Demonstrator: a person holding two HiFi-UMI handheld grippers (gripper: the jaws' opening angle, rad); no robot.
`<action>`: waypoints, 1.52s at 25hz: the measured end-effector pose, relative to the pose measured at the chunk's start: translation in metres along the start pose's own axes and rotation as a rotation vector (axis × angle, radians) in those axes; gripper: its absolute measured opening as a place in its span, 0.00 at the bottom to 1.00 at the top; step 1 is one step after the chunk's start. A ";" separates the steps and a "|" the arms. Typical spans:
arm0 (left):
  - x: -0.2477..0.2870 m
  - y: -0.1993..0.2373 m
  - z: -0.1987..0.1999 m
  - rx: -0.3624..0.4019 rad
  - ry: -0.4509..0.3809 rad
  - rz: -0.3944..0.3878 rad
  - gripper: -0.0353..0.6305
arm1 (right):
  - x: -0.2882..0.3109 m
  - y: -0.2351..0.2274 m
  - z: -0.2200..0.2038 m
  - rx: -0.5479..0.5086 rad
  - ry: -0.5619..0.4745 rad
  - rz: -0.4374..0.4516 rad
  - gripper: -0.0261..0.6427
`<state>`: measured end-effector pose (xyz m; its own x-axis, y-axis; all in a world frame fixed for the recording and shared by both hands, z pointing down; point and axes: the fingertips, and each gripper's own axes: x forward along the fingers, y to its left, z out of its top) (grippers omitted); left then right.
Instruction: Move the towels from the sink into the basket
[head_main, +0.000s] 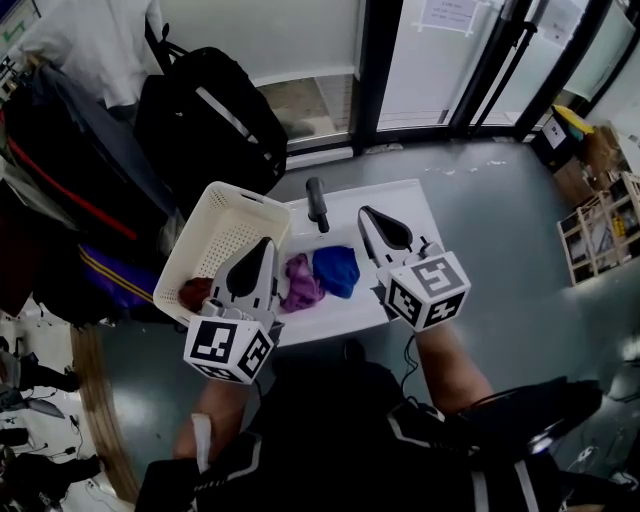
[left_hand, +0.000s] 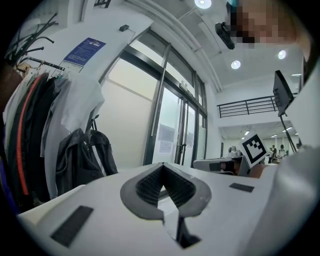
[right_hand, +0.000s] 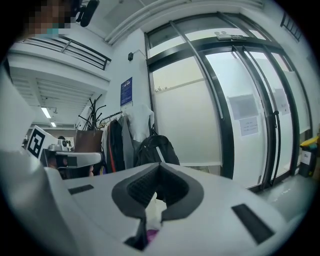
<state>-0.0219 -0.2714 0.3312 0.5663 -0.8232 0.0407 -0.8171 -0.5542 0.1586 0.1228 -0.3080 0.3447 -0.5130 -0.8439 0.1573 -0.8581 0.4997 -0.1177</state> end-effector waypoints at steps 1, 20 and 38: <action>0.000 -0.002 0.000 -0.001 0.004 -0.002 0.06 | 0.000 0.000 0.000 0.000 0.001 0.003 0.05; -0.005 0.005 -0.061 -0.027 0.121 0.109 0.06 | 0.029 0.028 -0.082 -0.067 0.192 0.153 0.08; -0.019 0.009 -0.265 -0.226 0.477 0.291 0.06 | 0.090 0.061 -0.329 -0.203 0.729 0.477 0.39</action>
<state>-0.0112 -0.2285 0.5937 0.3515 -0.7621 0.5437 -0.9322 -0.2315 0.2782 0.0176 -0.2888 0.6745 -0.6428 -0.2385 0.7280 -0.5020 0.8489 -0.1652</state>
